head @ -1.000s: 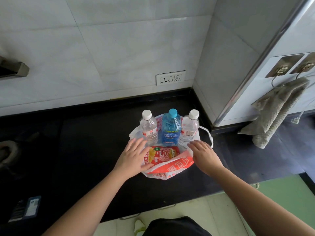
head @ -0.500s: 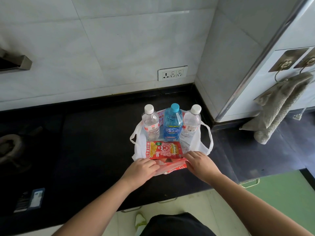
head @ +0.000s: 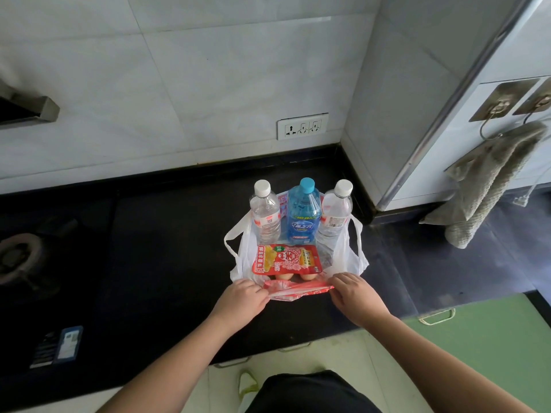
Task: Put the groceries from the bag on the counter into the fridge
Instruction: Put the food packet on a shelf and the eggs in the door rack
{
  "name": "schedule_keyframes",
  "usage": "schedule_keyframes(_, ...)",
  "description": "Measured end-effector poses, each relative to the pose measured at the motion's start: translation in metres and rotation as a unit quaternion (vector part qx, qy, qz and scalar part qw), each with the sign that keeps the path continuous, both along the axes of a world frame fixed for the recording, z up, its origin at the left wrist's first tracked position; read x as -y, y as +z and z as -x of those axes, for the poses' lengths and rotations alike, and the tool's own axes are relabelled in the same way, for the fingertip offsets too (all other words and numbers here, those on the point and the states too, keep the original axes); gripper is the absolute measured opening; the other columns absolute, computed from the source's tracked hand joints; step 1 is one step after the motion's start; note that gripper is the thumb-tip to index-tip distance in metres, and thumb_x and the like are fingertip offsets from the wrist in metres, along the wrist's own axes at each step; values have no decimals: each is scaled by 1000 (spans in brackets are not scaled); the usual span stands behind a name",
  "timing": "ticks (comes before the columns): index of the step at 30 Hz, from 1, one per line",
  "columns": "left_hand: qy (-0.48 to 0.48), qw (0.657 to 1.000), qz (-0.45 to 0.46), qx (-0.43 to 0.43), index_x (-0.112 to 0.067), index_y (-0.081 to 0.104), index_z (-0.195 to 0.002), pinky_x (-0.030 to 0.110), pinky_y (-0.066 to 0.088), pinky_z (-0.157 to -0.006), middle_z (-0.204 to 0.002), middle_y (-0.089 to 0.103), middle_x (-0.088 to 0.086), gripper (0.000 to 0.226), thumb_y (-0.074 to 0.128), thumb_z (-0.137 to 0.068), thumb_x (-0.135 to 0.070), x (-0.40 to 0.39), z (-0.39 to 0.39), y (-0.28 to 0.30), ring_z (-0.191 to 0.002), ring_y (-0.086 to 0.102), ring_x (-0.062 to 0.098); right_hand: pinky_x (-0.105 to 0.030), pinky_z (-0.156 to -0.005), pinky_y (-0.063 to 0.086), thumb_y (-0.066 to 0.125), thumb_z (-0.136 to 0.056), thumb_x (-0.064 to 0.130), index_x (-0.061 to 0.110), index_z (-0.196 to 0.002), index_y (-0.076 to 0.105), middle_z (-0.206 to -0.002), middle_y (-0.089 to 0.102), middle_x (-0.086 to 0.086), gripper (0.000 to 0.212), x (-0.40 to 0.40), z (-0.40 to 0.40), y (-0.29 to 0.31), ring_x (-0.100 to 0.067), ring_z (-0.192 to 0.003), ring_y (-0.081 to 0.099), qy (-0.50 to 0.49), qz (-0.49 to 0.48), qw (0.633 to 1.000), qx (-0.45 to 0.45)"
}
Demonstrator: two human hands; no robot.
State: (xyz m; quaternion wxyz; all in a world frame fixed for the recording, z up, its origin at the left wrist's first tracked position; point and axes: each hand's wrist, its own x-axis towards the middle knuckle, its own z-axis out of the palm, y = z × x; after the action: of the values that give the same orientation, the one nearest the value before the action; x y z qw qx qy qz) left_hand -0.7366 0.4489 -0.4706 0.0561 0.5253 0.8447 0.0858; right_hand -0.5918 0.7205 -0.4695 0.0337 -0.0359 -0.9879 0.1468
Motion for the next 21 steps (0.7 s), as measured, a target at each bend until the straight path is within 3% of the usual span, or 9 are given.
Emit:
schedule_keyframes(9, -26, 991, -121, -58, -19, 70, -106, 27, 52, -92, -104, 71, -6, 21, 69, -89, -31, -24, -2, 21, -99, 65, 10, -36, -101, 47, 55, -96, 31, 20, -123, 62, -123, 66, 3, 30, 12, 9, 22, -19, -113, 61, -93, 77, 992, 46)
schedule_keyframes(13, 28, 997, -62, -30, -15, 64, -121, 35, 47, -103, -123, 67, 2, 36, 66, -91, -36, -50, 3, 26, -116, 62, 20, -38, -101, 46, 49, -98, 30, 19, -130, 55, -131, 61, 0, 35, 20, 17, 34, -22, -118, 58, -149, 86, 984, 37)
schedule_keyframes(17, 58, 998, 38, 12, -18, 45, -145, 39, 26, -119, -152, 44, 2, 52, 48, -100, -44, -67, 10, 28, -142, 36, 22, -38, -96, 49, 48, -99, 27, 17, -130, 55, -130, 61, -2, 33, 28, 25, 44, -23, -116, 59, -166, 108, 980, 23)
schedule_keyframes(21, 67, 992, 103, 22, -20, 32, -152, 41, 21, -120, -158, 36, 2, 60, 45, -100, -47, -76, 16, 29, -147, 29, 24, -36, -95, 50, 47, -100, 27, 18, -130, 55, -130, 60, -1, 33, 33, 28, 51, -21, -113, 60, -184, 131, 974, 31)
